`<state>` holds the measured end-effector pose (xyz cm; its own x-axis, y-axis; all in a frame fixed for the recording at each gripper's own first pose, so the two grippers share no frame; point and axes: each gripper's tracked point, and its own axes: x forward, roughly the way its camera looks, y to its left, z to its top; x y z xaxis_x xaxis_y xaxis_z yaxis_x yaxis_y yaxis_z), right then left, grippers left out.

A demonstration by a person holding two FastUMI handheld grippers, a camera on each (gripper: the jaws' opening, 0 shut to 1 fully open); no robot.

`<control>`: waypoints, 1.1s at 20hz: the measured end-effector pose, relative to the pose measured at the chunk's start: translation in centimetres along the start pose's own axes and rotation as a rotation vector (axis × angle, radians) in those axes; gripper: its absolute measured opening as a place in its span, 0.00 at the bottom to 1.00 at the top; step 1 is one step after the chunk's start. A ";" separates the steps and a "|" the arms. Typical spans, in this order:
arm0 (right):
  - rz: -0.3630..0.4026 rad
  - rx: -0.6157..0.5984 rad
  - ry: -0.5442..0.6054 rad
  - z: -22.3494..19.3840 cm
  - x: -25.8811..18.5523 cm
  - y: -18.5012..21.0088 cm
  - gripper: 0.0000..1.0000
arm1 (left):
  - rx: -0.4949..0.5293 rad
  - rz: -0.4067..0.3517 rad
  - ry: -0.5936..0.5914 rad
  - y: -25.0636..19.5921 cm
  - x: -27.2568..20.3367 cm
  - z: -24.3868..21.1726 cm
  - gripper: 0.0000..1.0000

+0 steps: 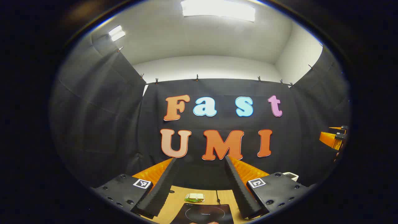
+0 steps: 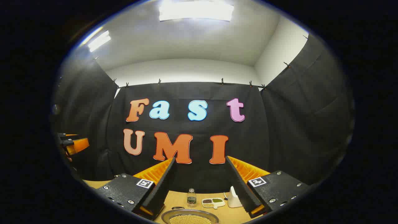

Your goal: First push the handle of the pot to place it horizontally, then grasp the pot with both hands and set it on the induction cooktop.

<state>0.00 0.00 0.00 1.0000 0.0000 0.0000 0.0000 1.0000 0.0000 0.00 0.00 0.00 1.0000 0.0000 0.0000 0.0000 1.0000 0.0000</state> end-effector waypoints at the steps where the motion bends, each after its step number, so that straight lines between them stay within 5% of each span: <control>1: 0.002 -0.007 -0.001 0.3 -0.4 -0.1 0.95 | -0.016 -0.011 0.003 -0.6 -0.1 0.0 0.98; 16: 0.034 0.011 -0.021 2.3 -2.7 -1.9 0.95 | -0.032 -0.087 0.060 -4.0 -0.6 1.1 0.98; 22: 0.028 0.035 0.017 -0.5 -2.0 -3.4 0.95 | -0.013 -0.099 0.032 -5.5 0.0 1.7 0.97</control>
<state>-1.99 -3.39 -0.51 0.9995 0.0282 -0.0170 -0.0276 0.9990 0.0351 -0.02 -5.48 1.73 0.9946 -0.0987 -0.0309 0.0983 0.9951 -0.0145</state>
